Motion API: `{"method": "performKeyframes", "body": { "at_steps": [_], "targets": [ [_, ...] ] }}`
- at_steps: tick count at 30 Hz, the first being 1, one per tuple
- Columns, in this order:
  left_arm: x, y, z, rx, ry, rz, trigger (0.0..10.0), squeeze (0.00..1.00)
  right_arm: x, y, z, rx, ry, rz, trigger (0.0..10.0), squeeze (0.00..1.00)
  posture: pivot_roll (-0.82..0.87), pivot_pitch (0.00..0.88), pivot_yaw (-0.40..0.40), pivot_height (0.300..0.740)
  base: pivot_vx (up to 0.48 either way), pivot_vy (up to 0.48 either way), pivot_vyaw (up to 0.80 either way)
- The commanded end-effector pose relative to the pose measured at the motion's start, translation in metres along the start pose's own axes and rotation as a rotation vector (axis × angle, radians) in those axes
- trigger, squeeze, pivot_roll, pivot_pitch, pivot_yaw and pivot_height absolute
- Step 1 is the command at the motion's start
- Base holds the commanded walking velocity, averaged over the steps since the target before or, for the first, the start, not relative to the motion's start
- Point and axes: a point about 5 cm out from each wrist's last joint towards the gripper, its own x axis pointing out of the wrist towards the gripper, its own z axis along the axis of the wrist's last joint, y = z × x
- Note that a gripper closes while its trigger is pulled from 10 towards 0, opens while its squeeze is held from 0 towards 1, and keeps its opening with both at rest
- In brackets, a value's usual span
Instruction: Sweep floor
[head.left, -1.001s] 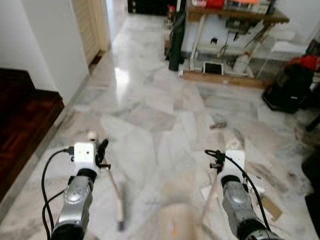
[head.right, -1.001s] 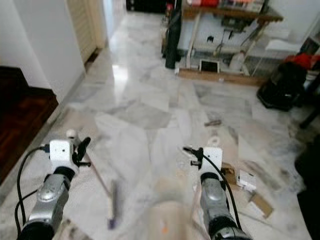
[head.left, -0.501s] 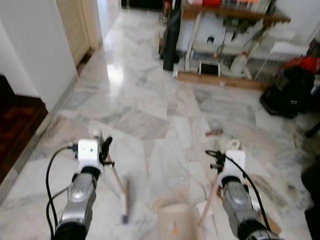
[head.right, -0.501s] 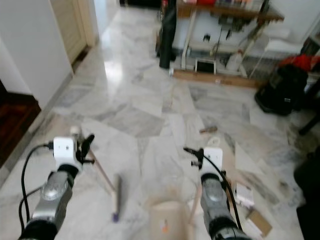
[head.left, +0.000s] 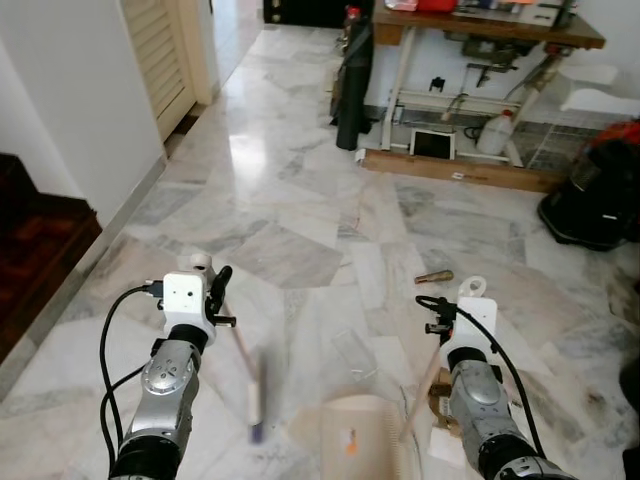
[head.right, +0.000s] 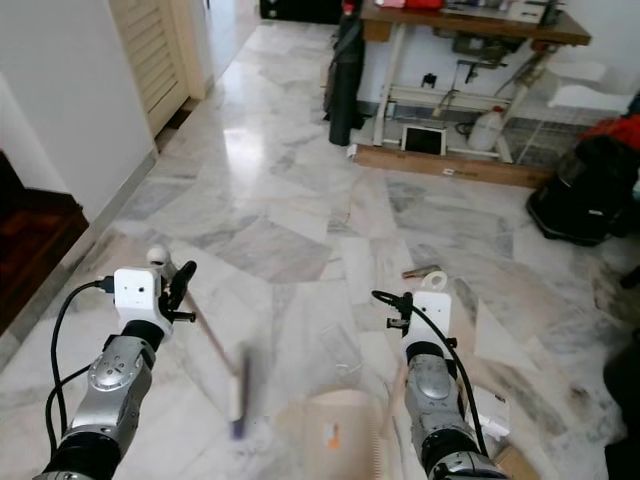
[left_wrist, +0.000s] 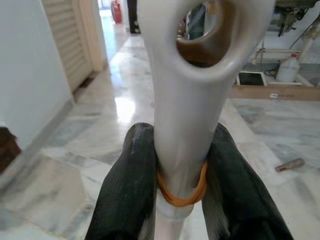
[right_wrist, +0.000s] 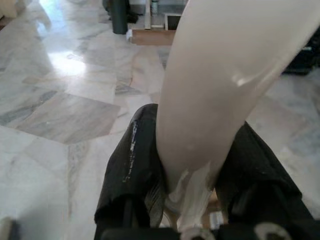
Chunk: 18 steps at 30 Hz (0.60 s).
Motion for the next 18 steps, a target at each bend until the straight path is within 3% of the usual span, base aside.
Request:
{"method": "performKeyframes", "body": {
  "at_steps": [1, 18],
  "targets": [
    [0.0038, -0.0008, 0.0078, -0.003, -0.038, -0.004, 10.0, 0.0, 0.0026, 0.0009, 0.0056, -0.009, -0.021, 0.007, 10.0, 0.0, 0.1, 0.019, -0.029, 0.74, 0.0, 0.0, 0.0],
    [0.0039, -0.0026, 0.008, -0.007, -0.043, -0.004, 10.0, 0.0, 0.0024, 0.0006, 0.0036, 0.002, -0.003, 0.011, 10.0, 0.0, 0.1, 0.032, -0.036, 0.74, 0.0, -0.03, -0.03]
  ]
}}
